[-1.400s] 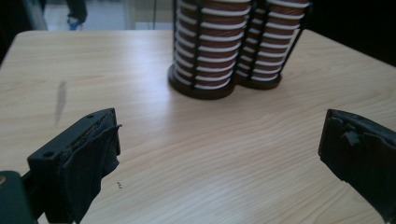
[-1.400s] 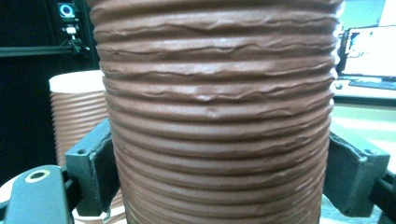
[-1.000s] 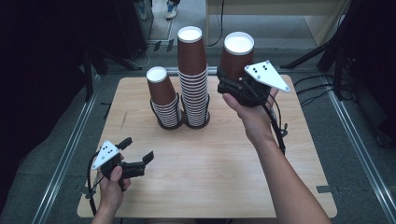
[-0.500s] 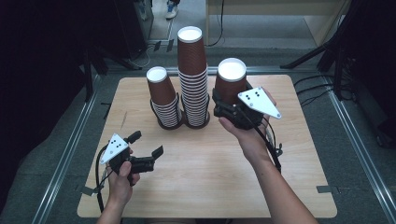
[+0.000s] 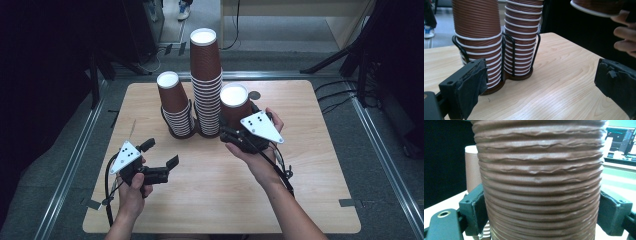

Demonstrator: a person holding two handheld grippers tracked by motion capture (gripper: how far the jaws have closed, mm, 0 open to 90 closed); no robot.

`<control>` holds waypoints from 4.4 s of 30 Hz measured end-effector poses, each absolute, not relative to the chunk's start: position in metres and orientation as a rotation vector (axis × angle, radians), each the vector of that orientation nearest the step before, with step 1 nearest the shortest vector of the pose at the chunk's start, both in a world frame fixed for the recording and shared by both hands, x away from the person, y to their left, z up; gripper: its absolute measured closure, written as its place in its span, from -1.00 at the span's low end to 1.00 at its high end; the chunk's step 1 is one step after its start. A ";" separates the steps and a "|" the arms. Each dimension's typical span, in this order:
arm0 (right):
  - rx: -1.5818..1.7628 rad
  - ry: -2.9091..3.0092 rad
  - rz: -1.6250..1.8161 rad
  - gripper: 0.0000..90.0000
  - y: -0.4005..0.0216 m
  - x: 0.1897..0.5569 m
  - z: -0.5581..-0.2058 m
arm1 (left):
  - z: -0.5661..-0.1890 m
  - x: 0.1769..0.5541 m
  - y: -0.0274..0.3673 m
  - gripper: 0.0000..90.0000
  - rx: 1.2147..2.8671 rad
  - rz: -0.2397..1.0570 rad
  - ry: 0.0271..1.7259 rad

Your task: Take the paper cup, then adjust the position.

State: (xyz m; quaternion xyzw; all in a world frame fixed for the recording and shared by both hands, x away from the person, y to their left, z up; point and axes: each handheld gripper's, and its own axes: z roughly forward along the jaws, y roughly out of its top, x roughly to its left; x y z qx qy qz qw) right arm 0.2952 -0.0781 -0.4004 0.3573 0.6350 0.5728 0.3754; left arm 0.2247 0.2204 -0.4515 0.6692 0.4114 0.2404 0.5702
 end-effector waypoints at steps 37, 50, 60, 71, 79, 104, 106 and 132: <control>0.659 1.770 1.310 -0.70 -0.024 0.270 -0.463 | -0.430 0.225 0.195 -1.00 1.588 0.519 0.895; 0.531 1.780 1.237 -0.70 -0.012 0.263 -0.471 | -0.428 0.227 0.190 -1.00 1.604 0.495 0.879; 0.447 1.785 1.221 -0.70 -0.006 0.256 -0.475 | -0.428 0.228 0.184 -0.87 1.611 0.475 0.869; 0.389 1.790 1.211 -0.70 -0.002 0.253 -0.476 | -0.423 0.229 0.181 -0.71 1.609 0.473 0.877; 0.345 1.796 1.204 -0.70 0.002 0.250 -0.476 | -0.422 0.230 0.180 -0.65 1.625 0.470 0.869; 0.312 1.796 1.176 -0.81 0.006 0.251 -0.476 | -0.423 0.231 0.183 -0.52 1.633 0.474 0.868; 0.315 1.802 1.182 -0.84 0.006 0.251 -0.475 | -0.423 0.230 0.184 -0.52 1.629 0.480 0.869; 0.481 1.841 1.276 -0.88 -0.035 0.250 -0.475 | -0.414 0.230 0.202 -0.50 1.554 0.532 0.884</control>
